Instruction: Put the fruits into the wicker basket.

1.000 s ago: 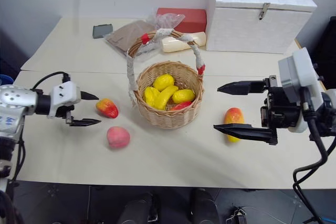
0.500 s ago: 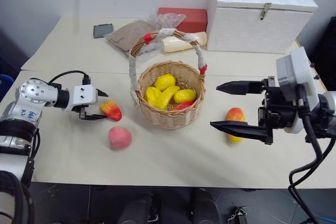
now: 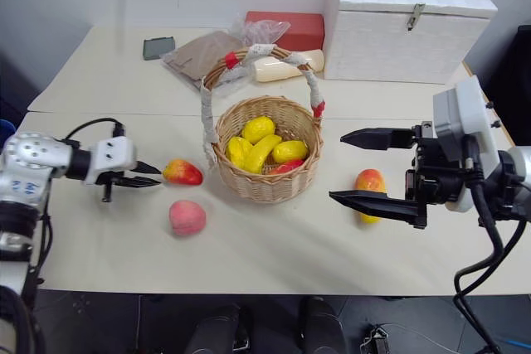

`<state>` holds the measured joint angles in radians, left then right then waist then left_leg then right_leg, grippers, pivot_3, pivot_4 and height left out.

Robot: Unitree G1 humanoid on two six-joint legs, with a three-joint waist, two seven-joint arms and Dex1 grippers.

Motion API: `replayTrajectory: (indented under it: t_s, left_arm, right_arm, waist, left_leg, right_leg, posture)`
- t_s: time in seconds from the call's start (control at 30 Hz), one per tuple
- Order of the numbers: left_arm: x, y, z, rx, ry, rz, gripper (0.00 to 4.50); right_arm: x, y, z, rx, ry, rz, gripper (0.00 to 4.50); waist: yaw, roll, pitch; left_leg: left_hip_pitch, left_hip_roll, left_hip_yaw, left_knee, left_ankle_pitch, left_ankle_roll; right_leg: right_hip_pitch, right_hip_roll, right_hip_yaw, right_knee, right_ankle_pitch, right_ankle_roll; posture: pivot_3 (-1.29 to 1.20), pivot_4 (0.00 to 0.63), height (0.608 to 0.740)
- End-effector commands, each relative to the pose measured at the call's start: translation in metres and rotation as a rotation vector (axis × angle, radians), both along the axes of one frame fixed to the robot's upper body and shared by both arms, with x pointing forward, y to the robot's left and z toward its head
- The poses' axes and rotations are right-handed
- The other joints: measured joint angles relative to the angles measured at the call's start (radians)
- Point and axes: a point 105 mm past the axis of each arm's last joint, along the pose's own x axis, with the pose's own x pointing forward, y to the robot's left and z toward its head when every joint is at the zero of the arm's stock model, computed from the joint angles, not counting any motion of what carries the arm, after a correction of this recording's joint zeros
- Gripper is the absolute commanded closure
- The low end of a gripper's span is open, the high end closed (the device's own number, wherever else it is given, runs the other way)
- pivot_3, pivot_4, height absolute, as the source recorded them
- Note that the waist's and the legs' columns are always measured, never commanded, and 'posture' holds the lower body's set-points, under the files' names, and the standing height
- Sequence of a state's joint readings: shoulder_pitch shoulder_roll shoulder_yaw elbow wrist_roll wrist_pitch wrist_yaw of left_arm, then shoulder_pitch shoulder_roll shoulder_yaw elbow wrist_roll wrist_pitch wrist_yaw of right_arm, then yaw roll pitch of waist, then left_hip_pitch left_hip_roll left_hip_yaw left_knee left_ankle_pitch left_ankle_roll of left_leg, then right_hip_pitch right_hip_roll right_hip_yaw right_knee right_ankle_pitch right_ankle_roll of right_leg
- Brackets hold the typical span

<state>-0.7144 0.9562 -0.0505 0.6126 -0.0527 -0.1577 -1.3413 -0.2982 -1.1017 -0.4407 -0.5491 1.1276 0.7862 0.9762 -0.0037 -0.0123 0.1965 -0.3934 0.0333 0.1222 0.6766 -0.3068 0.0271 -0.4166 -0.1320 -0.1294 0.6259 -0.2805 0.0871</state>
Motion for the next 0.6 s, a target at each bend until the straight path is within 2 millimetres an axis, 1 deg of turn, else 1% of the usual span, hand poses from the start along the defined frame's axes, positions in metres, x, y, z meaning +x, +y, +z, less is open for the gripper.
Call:
replayTrajectory:
  t_s: [0.03,0.07,0.17,0.27,0.37,0.47,0.53,0.6]
  left_arm:
    - [-0.009,-0.003,0.023,-0.046,-0.04,-0.002,3.44]
    - [-0.009,-0.004,0.024,-0.04,-0.053,0.003,3.44]
    - [-0.003,-0.007,0.028,-0.059,-0.074,0.02,2.88]
    - [0.003,-0.017,0.027,-0.103,-0.063,0.008,1.92]
    - [0.014,-0.029,0.018,-0.047,-0.08,-0.038,0.97]
    - [0.029,-0.04,0.017,-0.014,-0.121,-0.061,0.11]
    - [0.037,-0.047,0.012,0.028,-0.123,-0.08,0.05]
    - [0.04,-0.049,0.008,0.057,-0.109,-0.103,0.05]
  right_arm:
    - [-0.003,-0.001,0.007,0.013,-0.038,0.008,0.0]
    - [-0.003,-0.001,0.007,0.014,-0.038,0.008,0.0]
    - [0.0,-0.001,0.007,0.019,-0.041,0.007,0.0]
    - [0.002,-0.001,0.007,0.021,-0.042,0.007,0.0]
    - [0.002,0.0,0.007,0.021,-0.043,0.007,0.0]
    - [0.001,-0.001,0.007,0.023,-0.042,-0.001,0.0]
    - [-0.001,-0.001,0.007,0.025,-0.042,-0.008,0.0]
    - [-0.002,-0.001,0.006,0.024,-0.044,-0.014,0.0]
  waist:
    - [0.002,0.0,0.0]
    - [0.005,0.0,0.0]
    - [0.009,0.0,0.0]
    - [0.01,0.0,0.0]
    - [0.014,0.0,0.0]
    - [0.016,0.0,0.0]
    - [0.017,0.0,0.0]
    - [0.017,0.0,0.0]
  left_leg:
    - [0.0,0.0,0.0,0.0,0.0,0.0]
    - [0.0,-0.001,0.0,0.001,0.0,0.001]
    - [0.0,-0.001,-0.002,0.003,-0.003,0.004]
    - [0.0,-0.001,-0.002,0.004,-0.004,0.006]
    - [-0.001,-0.002,-0.002,0.004,-0.003,0.005]
    - [-0.001,-0.002,0.0,0.004,-0.002,0.003]
    - [-0.002,-0.002,0.0,0.005,-0.002,0.003]
    - [-0.003,-0.002,0.0,0.005,-0.002,0.003]
  right_leg:
    - [0.0,0.0,0.0,0.0,0.0,0.0]
    - [0.001,0.0,0.0,-0.001,0.0,0.001]
    - [0.002,0.0,0.0,-0.003,0.001,0.002]
    - [0.002,-0.001,0.0,-0.003,0.001,0.002]
    - [0.002,-0.001,-0.001,-0.003,0.001,0.002]
    - [0.002,0.0,-0.001,-0.003,0.002,0.003]
    - [0.002,0.0,-0.001,-0.003,0.002,0.004]
    - [0.002,0.001,-0.001,-0.003,0.002,0.004]
  posture:
    - [0.0,0.15,0.74]
    - [0.0,0.15,0.74]
    - [0.0,0.15,0.74]
    - [0.0,0.15,0.74]
    - [0.0,0.15,0.74]
    - [0.0,0.15,0.74]
    - [0.0,0.15,0.74]
    - [0.0,0.15,0.74]
